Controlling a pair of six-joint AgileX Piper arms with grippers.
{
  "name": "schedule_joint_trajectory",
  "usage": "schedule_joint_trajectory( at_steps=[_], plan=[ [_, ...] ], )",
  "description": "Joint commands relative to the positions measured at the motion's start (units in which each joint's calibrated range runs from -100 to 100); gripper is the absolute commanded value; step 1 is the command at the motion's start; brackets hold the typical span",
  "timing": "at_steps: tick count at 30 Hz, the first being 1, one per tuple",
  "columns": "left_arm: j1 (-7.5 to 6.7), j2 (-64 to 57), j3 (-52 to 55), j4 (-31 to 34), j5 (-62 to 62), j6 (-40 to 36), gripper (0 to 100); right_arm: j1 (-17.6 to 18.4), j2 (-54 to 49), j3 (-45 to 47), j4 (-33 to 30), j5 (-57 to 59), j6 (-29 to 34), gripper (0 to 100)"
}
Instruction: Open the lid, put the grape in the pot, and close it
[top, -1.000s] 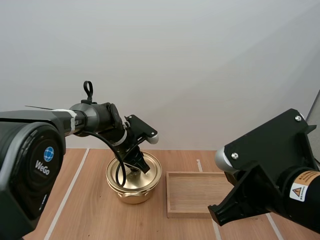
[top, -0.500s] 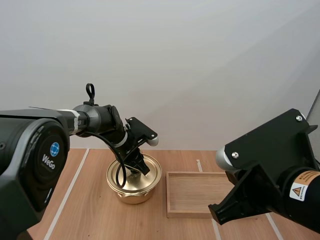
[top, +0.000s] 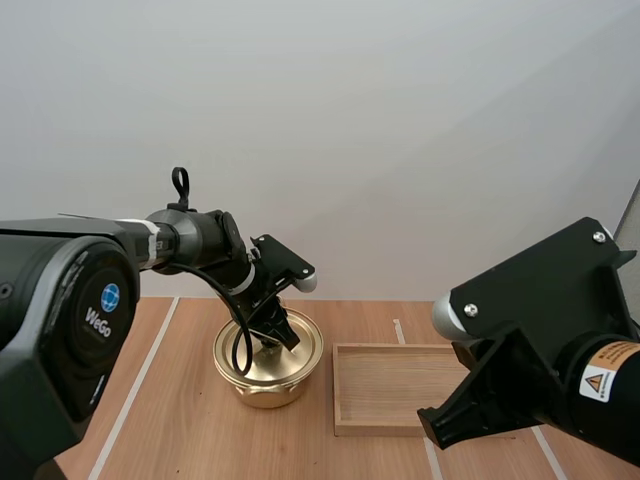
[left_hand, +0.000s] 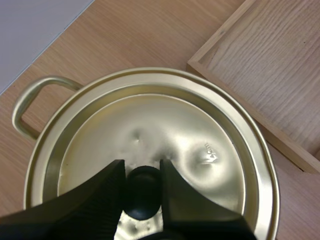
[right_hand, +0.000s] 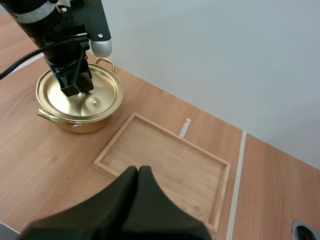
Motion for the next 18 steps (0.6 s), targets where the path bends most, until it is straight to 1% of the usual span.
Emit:
schedule_joint_trajectory(
  at_steps=[1, 3, 4, 6, 7, 13, 18],
  plan=[
    [-0.21, -0.39, 0.28, -0.81, 3.14, 0.06, 23, -0.15, -0.42, 0.10, 0.15, 0.17, 0.00, 0],
    [-0.21, -1.98, 0.28, -0.81, 4.67, 0.06, 52, -0.15, -0.42, 0.10, 0.27, 0.17, 0.00, 0],
    [-0.21, -2.83, 0.28, -0.81, 5.37, 0.06, 65, -0.15, -0.42, 0.10, 0.27, 0.17, 0.00, 0],
    [-0.21, -5.45, 0.28, -0.81, 8.02, 0.06, 97, -0.15, -0.42, 0.10, 0.25, -0.04, 0.00, 0],
    [-0.21, -7.02, 0.28, -0.81, 9.49, 0.03, 100, -0.15, -0.42, 0.10, 0.25, -0.19, 0.00, 0],
    [-0.21, -18.82, 0.28, -0.81, 16.04, -1.49, 100, -0.15, -0.42, 0.10, 0.94, -1.77, 0.00, 0],
    [-0.21, -30.96, -0.35, -0.81, 23.29, -2.40, 100, -0.15, -0.42, 0.10, 1.12, -2.52, 0.00, 0]
  ],
)
